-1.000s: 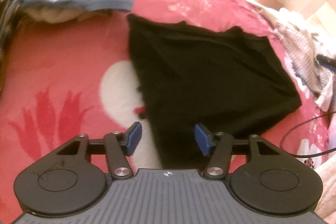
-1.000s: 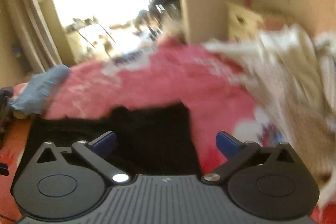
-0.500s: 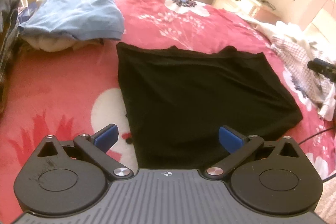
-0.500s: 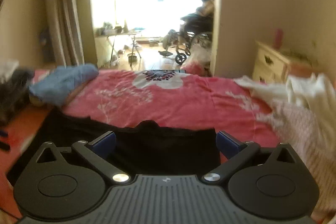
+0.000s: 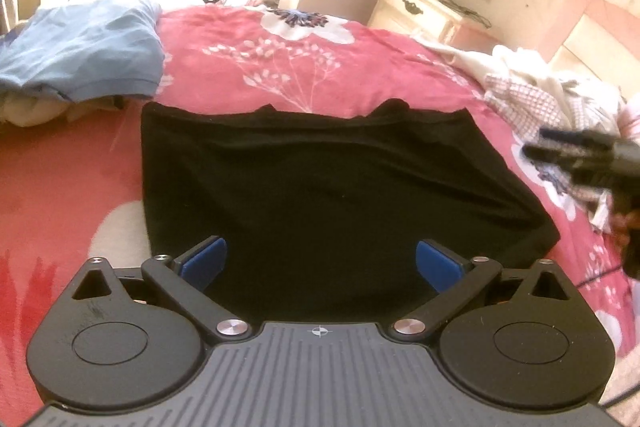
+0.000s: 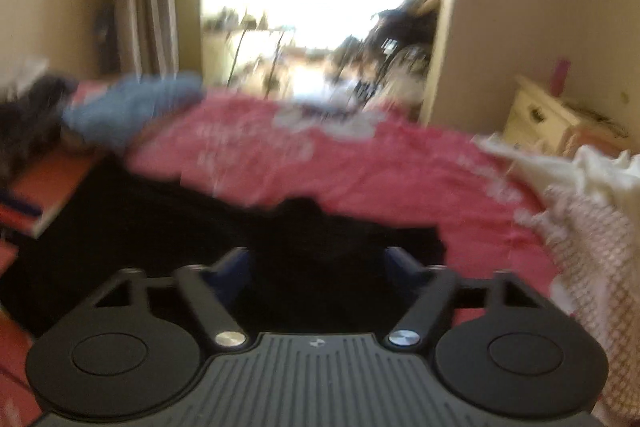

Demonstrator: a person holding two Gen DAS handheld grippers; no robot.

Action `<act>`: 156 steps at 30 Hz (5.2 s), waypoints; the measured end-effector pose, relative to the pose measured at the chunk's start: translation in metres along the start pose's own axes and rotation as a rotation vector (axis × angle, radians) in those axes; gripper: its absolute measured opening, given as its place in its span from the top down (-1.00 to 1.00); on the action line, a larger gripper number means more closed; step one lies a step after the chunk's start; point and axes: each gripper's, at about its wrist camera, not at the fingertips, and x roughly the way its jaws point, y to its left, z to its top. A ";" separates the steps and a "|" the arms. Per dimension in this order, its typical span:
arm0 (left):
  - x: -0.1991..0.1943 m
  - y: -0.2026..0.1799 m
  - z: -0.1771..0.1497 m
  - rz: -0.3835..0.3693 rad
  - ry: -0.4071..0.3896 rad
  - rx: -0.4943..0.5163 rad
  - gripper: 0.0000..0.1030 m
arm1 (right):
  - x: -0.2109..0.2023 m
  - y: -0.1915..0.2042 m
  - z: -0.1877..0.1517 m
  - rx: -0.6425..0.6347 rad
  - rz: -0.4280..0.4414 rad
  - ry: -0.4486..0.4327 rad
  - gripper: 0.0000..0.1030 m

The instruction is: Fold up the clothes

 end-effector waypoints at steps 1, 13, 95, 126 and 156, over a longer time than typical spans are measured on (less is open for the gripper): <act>0.002 0.000 -0.002 0.007 0.001 0.002 -0.83 | 0.007 0.003 -0.002 -0.022 0.017 0.017 -0.10; 0.025 0.018 -0.014 0.098 0.063 0.005 0.07 | 0.119 -0.029 0.014 -0.105 0.017 0.166 0.77; -0.039 0.050 -0.051 0.003 0.217 0.123 -0.08 | 0.059 0.128 -0.055 -0.357 0.825 0.367 0.81; -0.004 0.079 -0.033 0.174 0.121 0.081 -0.17 | 0.051 0.204 -0.043 -0.625 0.710 0.003 0.80; -0.026 0.040 -0.015 0.106 -0.005 0.180 -0.17 | 0.035 0.072 -0.056 -0.294 0.329 0.112 0.88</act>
